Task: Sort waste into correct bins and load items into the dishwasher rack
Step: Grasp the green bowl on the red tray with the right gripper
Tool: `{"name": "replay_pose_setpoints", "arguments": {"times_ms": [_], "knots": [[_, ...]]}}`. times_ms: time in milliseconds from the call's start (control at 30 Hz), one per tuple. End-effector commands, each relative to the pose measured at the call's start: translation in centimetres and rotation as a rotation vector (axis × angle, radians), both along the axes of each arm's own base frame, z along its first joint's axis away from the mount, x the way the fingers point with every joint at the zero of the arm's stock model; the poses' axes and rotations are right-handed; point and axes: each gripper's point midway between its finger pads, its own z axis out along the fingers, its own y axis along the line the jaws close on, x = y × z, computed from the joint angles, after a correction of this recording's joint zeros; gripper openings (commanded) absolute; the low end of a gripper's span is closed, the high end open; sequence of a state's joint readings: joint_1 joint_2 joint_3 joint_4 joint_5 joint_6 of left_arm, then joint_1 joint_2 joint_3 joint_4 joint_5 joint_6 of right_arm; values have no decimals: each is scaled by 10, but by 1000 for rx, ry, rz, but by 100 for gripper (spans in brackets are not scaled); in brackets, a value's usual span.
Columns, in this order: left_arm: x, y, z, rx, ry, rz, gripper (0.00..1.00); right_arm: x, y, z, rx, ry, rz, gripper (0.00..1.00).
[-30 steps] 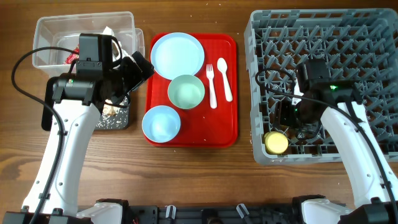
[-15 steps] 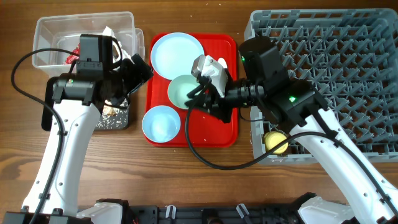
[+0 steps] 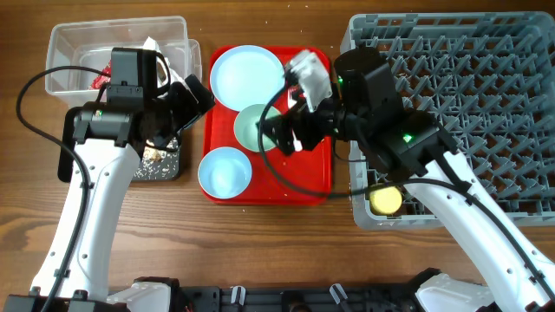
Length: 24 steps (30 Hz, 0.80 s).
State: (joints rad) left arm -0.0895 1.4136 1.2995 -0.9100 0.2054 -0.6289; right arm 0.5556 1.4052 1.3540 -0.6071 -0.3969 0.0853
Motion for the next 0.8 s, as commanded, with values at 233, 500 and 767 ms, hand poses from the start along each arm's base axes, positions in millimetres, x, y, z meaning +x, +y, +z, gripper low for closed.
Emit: {"name": "replay_pose_setpoints", "arguments": {"times_ms": [233,500,767], "knots": [[-17,61,78,304,-289,-54,100,65,-11,-84,-9,250,-466,83],[-24,76,64,325,-212,-17,100,67,-7,-223,-261,443,-452,50],[-24,76,64,325,-212,-17,100,79,-19,-235,-347,364,-467,38]]}}
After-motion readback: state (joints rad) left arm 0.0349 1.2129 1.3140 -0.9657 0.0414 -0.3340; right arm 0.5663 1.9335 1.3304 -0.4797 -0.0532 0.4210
